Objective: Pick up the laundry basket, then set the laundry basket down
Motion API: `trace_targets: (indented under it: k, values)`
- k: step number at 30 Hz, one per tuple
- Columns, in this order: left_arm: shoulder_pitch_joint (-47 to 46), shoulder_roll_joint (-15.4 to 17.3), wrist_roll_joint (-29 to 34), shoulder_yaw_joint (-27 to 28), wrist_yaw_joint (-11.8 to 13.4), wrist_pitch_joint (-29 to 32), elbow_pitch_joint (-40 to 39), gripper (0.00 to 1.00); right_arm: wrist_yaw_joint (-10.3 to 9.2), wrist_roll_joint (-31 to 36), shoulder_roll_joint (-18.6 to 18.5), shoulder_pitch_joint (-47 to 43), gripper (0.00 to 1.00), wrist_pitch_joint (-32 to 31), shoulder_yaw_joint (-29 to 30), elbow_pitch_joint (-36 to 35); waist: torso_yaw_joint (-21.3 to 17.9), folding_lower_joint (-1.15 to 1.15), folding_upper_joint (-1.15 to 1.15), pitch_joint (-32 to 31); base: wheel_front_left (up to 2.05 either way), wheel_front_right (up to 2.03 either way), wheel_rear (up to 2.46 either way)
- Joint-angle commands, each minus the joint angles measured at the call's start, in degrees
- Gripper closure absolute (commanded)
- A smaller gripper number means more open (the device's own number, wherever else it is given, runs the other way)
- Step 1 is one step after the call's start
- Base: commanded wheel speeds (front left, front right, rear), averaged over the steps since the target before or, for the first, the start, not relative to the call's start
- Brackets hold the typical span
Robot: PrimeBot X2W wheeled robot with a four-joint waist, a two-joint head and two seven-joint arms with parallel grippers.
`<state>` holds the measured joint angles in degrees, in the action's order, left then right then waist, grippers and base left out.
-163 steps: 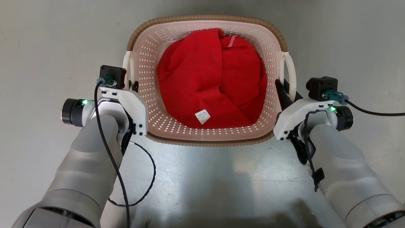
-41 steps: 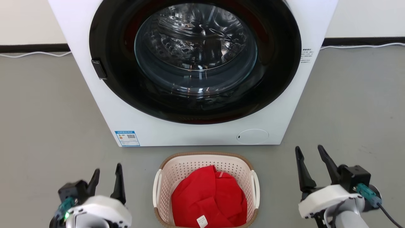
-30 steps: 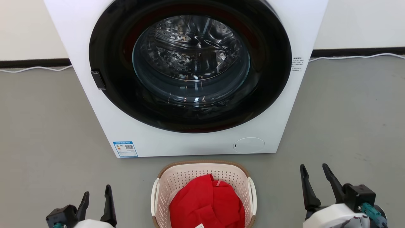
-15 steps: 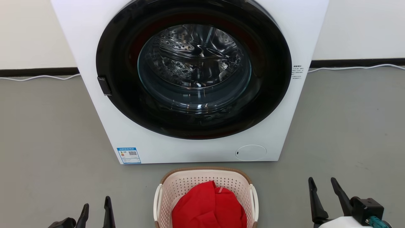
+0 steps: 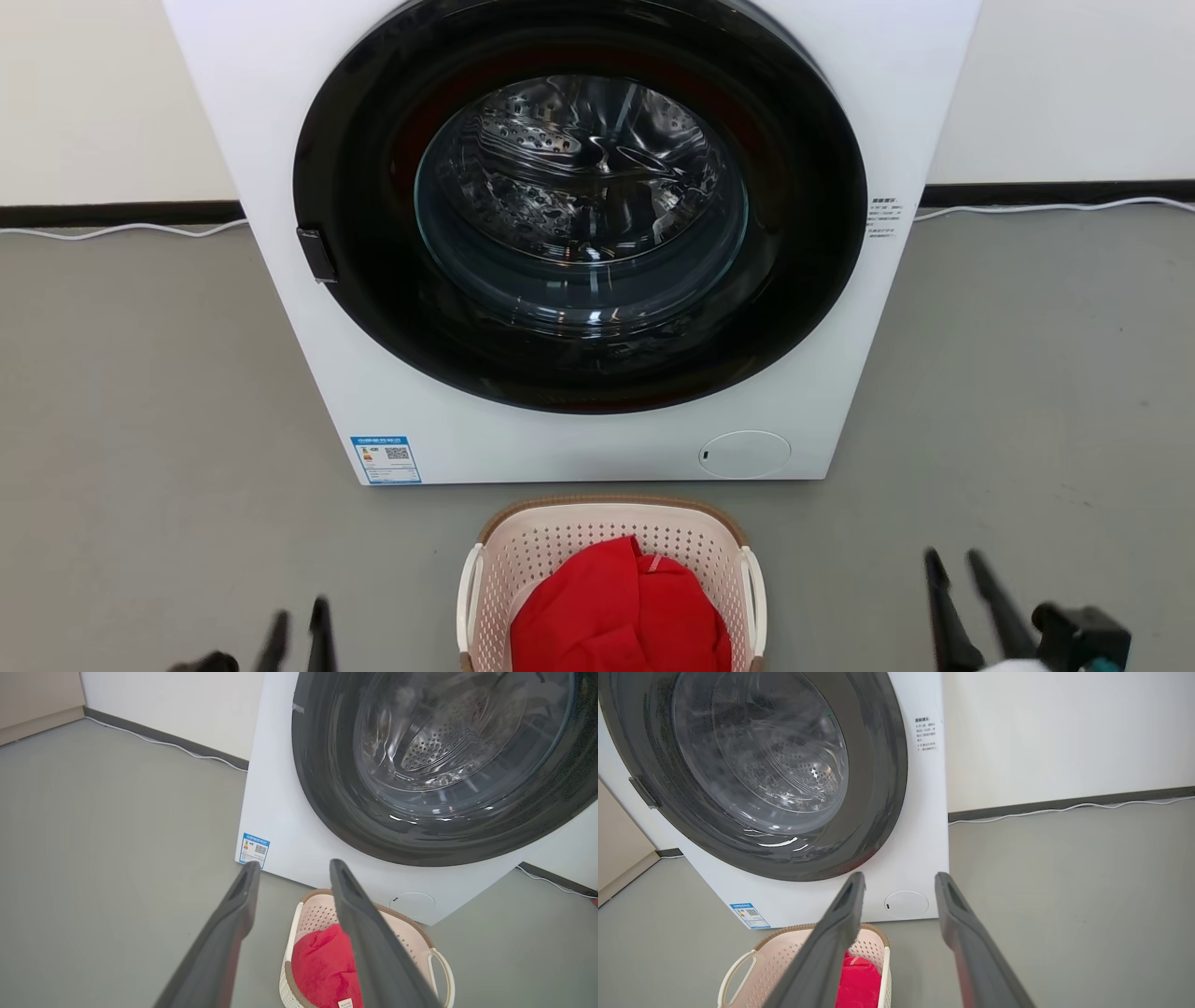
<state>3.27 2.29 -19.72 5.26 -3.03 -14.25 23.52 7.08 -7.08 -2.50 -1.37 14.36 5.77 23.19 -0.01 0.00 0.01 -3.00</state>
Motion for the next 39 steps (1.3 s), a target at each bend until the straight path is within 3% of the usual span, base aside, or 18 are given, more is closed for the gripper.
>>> trace_targets:
  k: [1,10,15,39]
  values:
    - [0.16,-0.35,-0.05,0.02,0.0,0.17,1.01,1.0,0.0,-0.06,0.16,-0.32,1.0,-0.09,0.0,0.88,0.0,0.0,-0.01,0.0,0.0,0.0,0.0]
    - [-0.19,-0.56,-3.88,0.35,-0.24,1.54,1.46,1.0,0.02,-4.59,0.31,-0.19,1.0,-1.55,0.34,1.37,0.01,0.13,-0.01,0.04,0.0,0.0,0.0]
    - [-0.48,-0.51,-6.82,0.27,-0.42,2.25,0.92,1.0,0.04,-8.05,0.28,0.0,1.0,-2.22,0.19,0.8,0.01,0.01,-0.01,0.28,0.0,0.0,0.0]
    - [-2.48,-0.26,-21.9,0.4,-1.35,6.4,-1.56,1.0,0.12,-25.77,0.13,1.64,1.0,-6.36,0.17,-1.61,0.01,0.0,-0.01,0.96,0.0,0.0,0.0]
